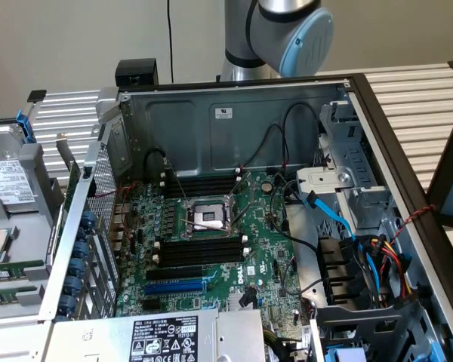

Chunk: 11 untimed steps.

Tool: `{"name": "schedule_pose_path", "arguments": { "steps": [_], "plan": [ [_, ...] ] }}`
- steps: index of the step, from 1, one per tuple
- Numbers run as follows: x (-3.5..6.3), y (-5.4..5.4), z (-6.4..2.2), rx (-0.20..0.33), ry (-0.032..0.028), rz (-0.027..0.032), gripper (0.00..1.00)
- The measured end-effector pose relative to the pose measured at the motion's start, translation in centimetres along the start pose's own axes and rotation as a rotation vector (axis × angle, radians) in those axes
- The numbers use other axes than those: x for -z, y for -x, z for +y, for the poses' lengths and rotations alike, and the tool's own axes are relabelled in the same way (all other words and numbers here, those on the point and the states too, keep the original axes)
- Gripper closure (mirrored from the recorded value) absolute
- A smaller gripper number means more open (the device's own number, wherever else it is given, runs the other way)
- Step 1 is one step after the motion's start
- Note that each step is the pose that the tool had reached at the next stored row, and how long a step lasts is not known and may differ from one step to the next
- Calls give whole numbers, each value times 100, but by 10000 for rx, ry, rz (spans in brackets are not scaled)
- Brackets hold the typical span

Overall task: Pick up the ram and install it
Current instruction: 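Reach for the ram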

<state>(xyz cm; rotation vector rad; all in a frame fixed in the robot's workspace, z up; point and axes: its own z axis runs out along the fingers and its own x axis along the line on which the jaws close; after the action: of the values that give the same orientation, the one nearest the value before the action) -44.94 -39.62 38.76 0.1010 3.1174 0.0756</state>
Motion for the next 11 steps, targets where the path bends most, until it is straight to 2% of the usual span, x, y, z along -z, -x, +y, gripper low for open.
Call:
{"name": "schedule_pose_path", "arguments": {
  "steps": [1,4,5,11],
  "plan": [
    [0,-31,-2,0,2,-16,73],
    [2,-94,-6,46,13,-170,73],
    [3,-93,-6,158,20,-191,73],
    [2,-94,-6,1249,55,-146,73]
  ]
}}
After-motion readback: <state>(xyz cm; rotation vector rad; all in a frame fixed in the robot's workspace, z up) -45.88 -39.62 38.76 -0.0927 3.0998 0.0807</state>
